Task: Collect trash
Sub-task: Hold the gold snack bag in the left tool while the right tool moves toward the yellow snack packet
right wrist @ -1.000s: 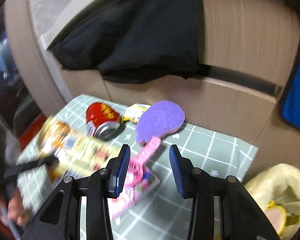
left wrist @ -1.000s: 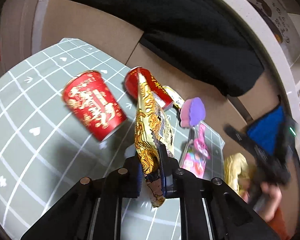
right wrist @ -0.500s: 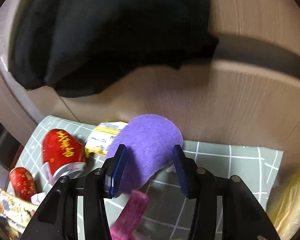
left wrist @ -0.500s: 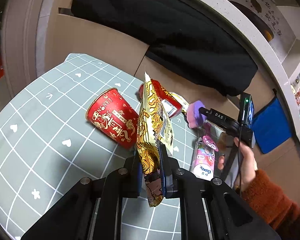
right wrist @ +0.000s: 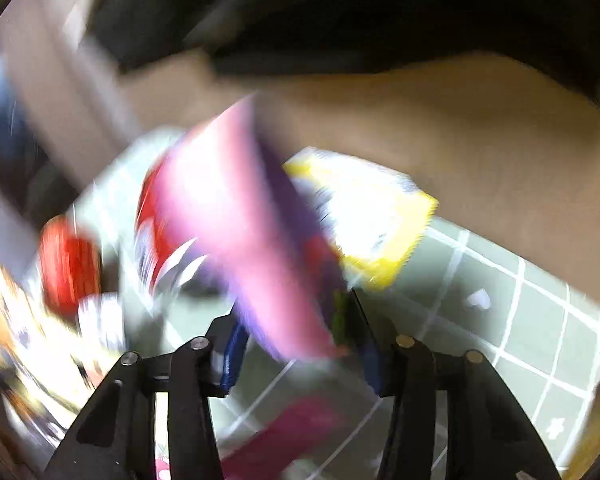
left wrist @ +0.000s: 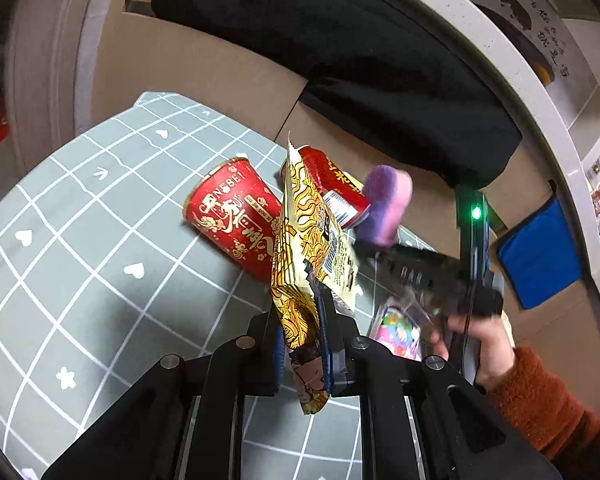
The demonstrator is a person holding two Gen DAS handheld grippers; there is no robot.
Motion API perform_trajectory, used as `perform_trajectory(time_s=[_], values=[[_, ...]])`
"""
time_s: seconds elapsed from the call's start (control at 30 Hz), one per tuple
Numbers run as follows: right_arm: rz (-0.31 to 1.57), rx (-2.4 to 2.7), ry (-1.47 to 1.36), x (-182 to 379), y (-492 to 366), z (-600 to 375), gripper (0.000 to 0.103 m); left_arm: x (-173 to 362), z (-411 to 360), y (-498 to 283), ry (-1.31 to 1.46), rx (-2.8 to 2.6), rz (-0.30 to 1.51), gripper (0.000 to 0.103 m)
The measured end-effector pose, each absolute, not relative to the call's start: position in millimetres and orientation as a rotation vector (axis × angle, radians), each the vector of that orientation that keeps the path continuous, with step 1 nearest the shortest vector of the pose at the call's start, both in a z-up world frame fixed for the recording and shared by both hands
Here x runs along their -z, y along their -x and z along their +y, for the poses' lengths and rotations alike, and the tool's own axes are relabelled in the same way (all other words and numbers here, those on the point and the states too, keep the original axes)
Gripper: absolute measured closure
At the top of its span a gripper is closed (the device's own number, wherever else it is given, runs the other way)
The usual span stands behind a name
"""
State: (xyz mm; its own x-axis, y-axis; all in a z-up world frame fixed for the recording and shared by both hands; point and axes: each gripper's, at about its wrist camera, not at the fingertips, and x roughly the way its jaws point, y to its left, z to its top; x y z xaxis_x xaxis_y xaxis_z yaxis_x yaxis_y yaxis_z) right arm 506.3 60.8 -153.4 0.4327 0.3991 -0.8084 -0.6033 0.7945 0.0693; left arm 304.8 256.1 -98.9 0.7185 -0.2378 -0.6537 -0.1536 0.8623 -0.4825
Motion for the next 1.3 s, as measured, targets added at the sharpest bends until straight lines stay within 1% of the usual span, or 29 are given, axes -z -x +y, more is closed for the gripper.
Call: perform_trajectory(time_s=[0.07,0.17,0.4,0.57,0.77,0.8,0.83,0.97,1.1,1.13,1.17,1.2,1.23,1.27,1.3], values=[[0.912,-0.654,0.275,151.7,-488.5,63.8,0.069,95.1,258.2,-297.2,0.535,0.037,0.769,0.088],[0.856,-0.665,0.258,140.9,-470.4,54.2,0.072,91.8,262.3,-287.1,0.536,0.022,0.764,0.088],[0.803,-0.668,0.2,106.7,-435.5,13.8,0.074,76.6,255.8,-271.1,0.526,0.014,0.725,0.088],[0.744,-0.667,0.17,65.0,-402.7,-30.1,0.075,53.3,238.9,-264.0,0.477,0.016,0.669,0.088],[0.672,-0.673,0.165,23.6,-369.5,-59.4,0.077,29.1,217.8,-255.9,0.451,0.03,0.632,0.088],[0.663,-0.67,0.168,17.5,-362.7,-67.1,0.08,26.1,213.4,-254.8,0.447,0.037,0.63,0.088],[0.66,-0.666,0.172,14.9,-358.2,-71.3,0.099,23.7,209.0,-254.1,0.447,0.045,0.629,0.088],[0.705,-0.662,0.186,19.4,-352.4,-82.2,0.099,19.2,193.2,-251.1,0.439,0.067,0.627,0.088],[0.8,-0.719,0.153,54.1,-355.0,-84.6,0.099,25.0,187.6,-252.5,0.439,0.066,0.653,0.088],[0.817,-0.744,0.136,60.0,-355.7,-83.6,0.095,26.7,188.6,-252.6,0.437,0.06,0.66,0.088],[0.838,-0.763,0.122,67.4,-355.5,-82.1,0.094,27.7,189.5,-252.0,0.437,0.054,0.663,0.088],[0.853,-0.776,0.118,74.1,-354.2,-79.7,0.09,28.5,190.7,-251.1,0.439,0.048,0.667,0.088],[0.857,-0.789,0.12,79.8,-353.8,-78.3,0.085,29.3,193.1,-250.3,0.442,0.045,0.669,0.088],[0.856,-0.801,0.124,82.1,-352.4,-76.3,0.083,30.1,195.9,-249.2,0.444,0.043,0.668,0.088],[0.849,-0.804,0.13,83.2,-350.7,-75.4,0.077,30.7,198.3,-247.9,0.443,0.039,0.666,0.088]])
